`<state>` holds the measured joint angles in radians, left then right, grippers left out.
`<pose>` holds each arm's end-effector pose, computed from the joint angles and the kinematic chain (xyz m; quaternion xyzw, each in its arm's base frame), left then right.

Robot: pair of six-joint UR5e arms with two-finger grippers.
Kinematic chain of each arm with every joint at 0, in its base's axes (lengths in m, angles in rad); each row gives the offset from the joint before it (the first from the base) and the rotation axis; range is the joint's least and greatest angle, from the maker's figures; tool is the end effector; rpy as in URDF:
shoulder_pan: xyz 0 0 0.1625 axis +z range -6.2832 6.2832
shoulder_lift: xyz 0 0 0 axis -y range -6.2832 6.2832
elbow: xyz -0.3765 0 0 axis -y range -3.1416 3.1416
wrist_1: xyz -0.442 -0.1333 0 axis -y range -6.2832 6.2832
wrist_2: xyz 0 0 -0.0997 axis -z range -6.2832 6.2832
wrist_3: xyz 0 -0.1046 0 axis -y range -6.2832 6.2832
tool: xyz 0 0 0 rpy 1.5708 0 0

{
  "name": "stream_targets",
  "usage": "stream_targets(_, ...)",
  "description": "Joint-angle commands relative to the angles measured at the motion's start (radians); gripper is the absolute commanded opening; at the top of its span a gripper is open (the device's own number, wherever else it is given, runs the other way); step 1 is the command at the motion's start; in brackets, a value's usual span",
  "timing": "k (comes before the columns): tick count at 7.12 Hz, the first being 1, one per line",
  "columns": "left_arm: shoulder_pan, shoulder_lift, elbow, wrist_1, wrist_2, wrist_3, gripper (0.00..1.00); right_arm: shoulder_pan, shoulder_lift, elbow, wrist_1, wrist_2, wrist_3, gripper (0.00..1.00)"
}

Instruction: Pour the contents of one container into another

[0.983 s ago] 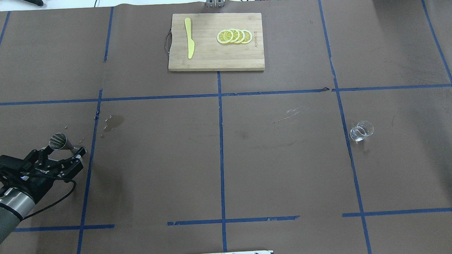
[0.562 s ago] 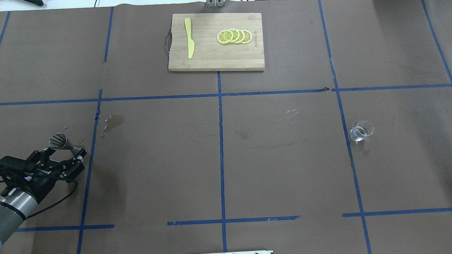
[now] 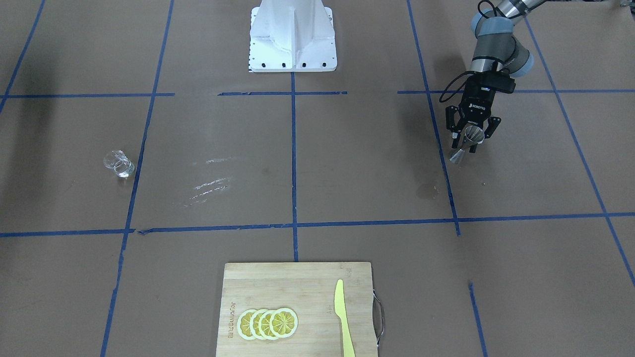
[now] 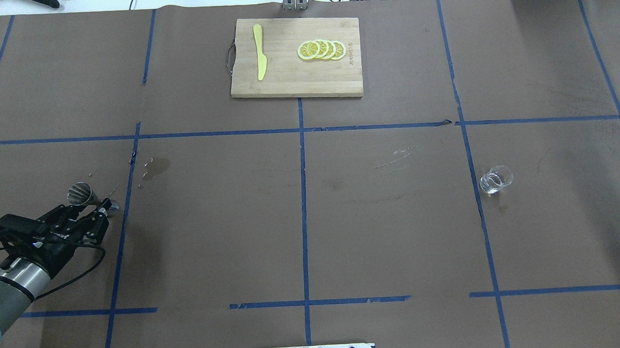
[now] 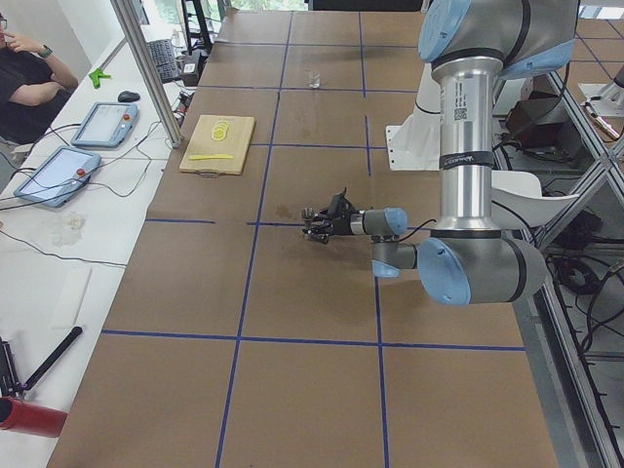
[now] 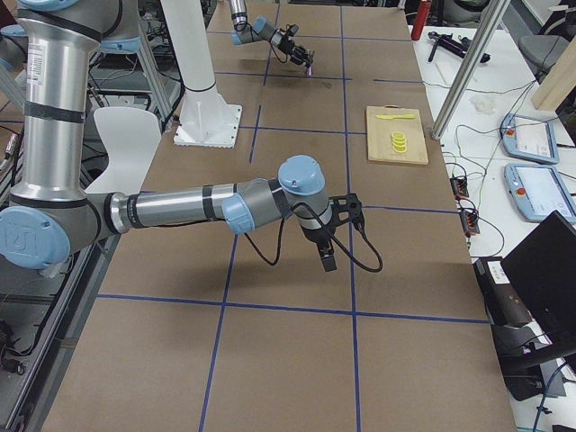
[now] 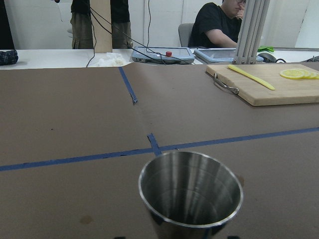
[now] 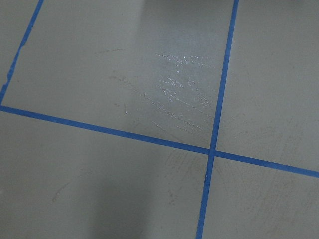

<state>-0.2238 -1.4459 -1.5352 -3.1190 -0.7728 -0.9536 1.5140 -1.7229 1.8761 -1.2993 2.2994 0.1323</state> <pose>0.4212 -0.3094 0.5220 0.5132 0.4160 -0.1052 0.7433 0.0350 -0.5056 0.4972 0.1632 -0.3653 -0.0406 0.9156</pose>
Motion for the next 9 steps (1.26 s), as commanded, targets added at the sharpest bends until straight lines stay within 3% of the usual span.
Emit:
stream_targets(1, 0.000, -0.001, 0.001, -0.003, 0.001, -0.001, 0.37, 0.000, 0.000, 0.000, 0.000, 0.000, 0.001, 1.00)
stream_targets(4, -0.002, 0.001, 0.001, -0.003, 0.001, -0.001, 0.37, 0.000, 0.000, -0.002, 0.000, 0.000, 0.001, 1.00)
stream_targets(5, -0.002, 0.001, 0.001, -0.003, 0.001, -0.001, 0.29, 0.000, 0.000, -0.002, 0.000, 0.000, 0.001, 1.00)
stream_targets(6, -0.003, 0.001, 0.000, -0.004, 0.001, -0.001, 0.07, 0.000, 0.000, -0.002, 0.000, 0.000, 0.001, 1.00)
stream_targets(7, -0.003, 0.002, -0.006, -0.004, 0.000, 0.001, 0.00, 0.000, 0.002, -0.002, 0.000, 0.000, 0.001, 1.00)
stream_targets(9, -0.006, 0.018, -0.016, -0.086, -0.020, 0.018, 0.00, 0.000, 0.003, -0.002, 0.000, 0.000, 0.001, 1.00)
